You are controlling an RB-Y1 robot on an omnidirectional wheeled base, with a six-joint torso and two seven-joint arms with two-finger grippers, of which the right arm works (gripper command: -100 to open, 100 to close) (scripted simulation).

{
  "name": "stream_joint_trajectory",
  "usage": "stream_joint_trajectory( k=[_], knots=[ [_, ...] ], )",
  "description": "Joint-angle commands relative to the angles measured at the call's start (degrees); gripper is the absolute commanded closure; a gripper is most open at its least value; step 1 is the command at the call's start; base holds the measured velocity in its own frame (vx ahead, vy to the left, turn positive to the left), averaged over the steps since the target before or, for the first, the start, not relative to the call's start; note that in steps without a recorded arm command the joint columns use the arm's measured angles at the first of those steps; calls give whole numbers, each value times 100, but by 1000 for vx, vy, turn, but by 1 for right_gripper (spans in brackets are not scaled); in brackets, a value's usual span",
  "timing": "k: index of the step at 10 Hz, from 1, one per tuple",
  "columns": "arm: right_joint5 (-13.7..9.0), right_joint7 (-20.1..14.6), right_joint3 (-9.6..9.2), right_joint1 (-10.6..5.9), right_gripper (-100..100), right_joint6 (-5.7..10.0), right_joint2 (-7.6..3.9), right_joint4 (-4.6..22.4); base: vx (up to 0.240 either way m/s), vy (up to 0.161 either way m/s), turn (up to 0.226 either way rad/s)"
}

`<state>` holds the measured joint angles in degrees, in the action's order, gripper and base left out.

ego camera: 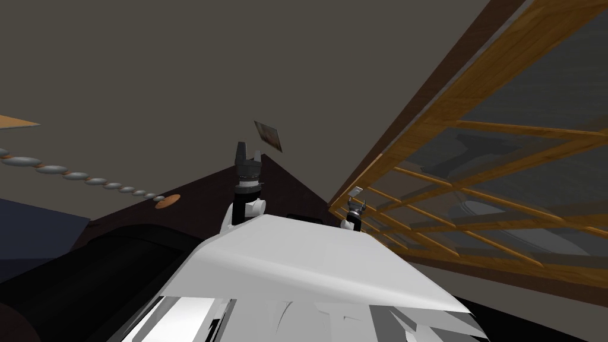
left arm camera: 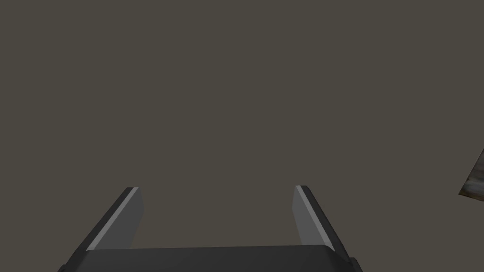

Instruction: Pull the door open

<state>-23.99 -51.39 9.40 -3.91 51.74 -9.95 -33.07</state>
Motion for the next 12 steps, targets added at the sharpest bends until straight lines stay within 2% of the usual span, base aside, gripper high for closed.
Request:
stream_joint_trajectory(
  k=[1, 3, 4, 6, 7, 12],
  knots=[
    [-7, -202, 10, 9, -100, -27, 35, -53, -44, -4, 6],
    [-30, -567, 40, -80, -100, -46, 122, -27, -48, -2, 9],
    [-30, -662, 40, -80, -100, -46, 122, -27, -51, -1, 4],
    [-52, -1024, 68, -165, -100, -65, 205, -3, -53, 0, 8],
    [-52, -1107, 68, -165, -100, -65, 205, -3, -40, -3, 5],
    [-89, -1849, 117, -311, -100, -95, 346, 39, -47, -4, 7]
  ],
)
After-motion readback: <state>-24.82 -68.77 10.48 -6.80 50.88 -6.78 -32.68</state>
